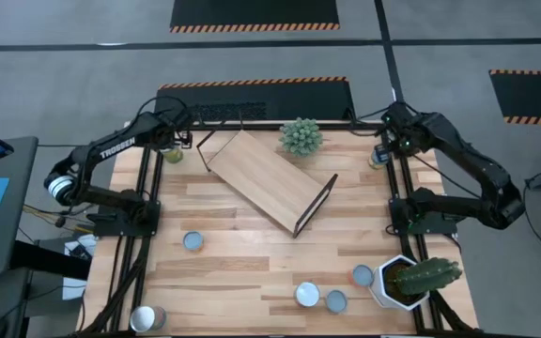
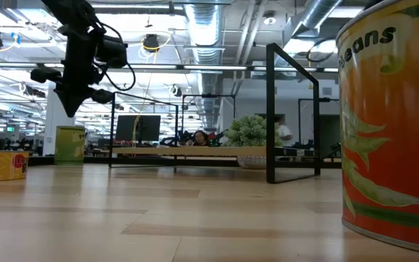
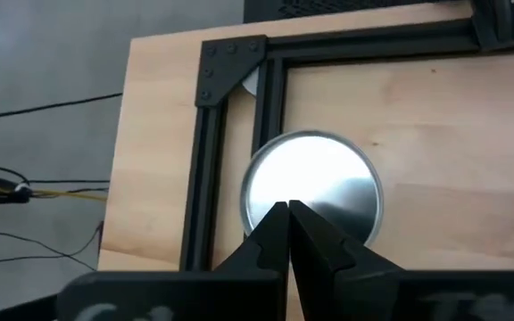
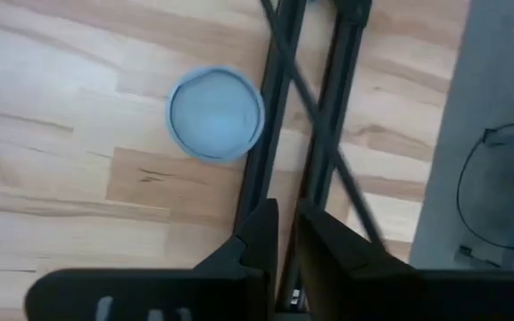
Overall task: Pick and place cans onto a shelf
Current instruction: Move the canned pears to the center of the table
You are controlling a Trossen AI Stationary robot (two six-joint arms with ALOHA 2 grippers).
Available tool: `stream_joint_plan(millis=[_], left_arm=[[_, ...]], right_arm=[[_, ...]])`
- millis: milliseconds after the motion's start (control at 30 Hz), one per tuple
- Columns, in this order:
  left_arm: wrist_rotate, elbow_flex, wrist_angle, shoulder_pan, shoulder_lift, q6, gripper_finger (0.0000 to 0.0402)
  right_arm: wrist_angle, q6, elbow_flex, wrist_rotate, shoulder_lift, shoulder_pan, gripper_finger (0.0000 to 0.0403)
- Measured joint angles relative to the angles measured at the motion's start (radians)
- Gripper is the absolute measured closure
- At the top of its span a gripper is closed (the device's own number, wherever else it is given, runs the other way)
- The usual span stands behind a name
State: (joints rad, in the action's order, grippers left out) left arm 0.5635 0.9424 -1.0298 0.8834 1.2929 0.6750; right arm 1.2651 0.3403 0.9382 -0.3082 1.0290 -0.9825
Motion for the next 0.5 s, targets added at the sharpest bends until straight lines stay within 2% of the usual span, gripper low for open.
stream_joint_plan(millis=[167,367,500], left_arm=[[-0.024,0.000,0.001,0.000,0.034,0.022,0.0401],[-0.036,0.000,-0.008,-0.001,0.127,0.066,0.0401],[-0.064,0.004,-0.011,-0.007,0.145,0.047,0.0401]], right_arm=[[-0.034,0.002,-0.033,0.046,-0.001,0.000,0.0336],[-0.060,-0.001,-0.033,0.049,-0.019,0.036,0.0336],[-0.062,-0.009,-0.033,0.049,-0.041,0.064,0.0336]])
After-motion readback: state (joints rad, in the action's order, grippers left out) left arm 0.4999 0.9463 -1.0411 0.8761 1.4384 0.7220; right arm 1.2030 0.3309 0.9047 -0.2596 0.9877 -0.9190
